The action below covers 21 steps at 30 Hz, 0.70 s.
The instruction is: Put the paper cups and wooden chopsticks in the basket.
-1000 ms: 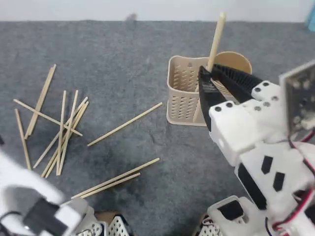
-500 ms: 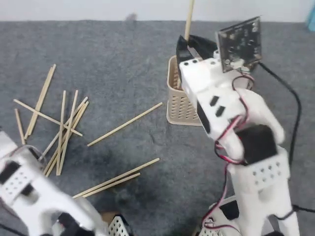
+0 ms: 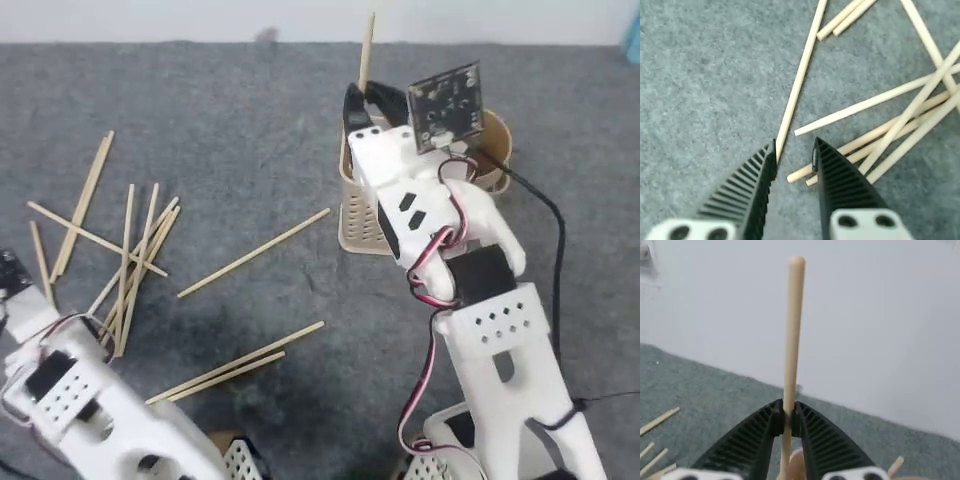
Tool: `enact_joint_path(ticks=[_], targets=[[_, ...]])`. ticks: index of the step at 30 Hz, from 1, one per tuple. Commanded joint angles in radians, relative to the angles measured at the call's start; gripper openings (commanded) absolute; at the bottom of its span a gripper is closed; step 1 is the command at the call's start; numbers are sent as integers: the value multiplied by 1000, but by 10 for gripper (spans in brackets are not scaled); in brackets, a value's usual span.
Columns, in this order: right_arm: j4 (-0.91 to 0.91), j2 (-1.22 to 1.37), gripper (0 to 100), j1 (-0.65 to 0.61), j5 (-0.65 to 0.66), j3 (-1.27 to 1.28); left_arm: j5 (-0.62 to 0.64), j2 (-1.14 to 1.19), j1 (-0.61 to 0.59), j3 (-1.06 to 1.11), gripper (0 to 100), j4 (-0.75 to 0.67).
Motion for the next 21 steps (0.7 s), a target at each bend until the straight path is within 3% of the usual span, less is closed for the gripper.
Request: enact_joint_path(ticks=[1,9,13,21], targets=[[-27,-24,9,18,-9,44,-17,-29,8,-4,110,-23],[-53,-24,20,1,-11,198,-17,-29,8,-4,110,-23],[-90,-24,146,-7,-11,242,-17,-29,8,-4,110,-23],[36,-31,184,-15,-9,-3,-17,-29,3,-5,110,-25]])
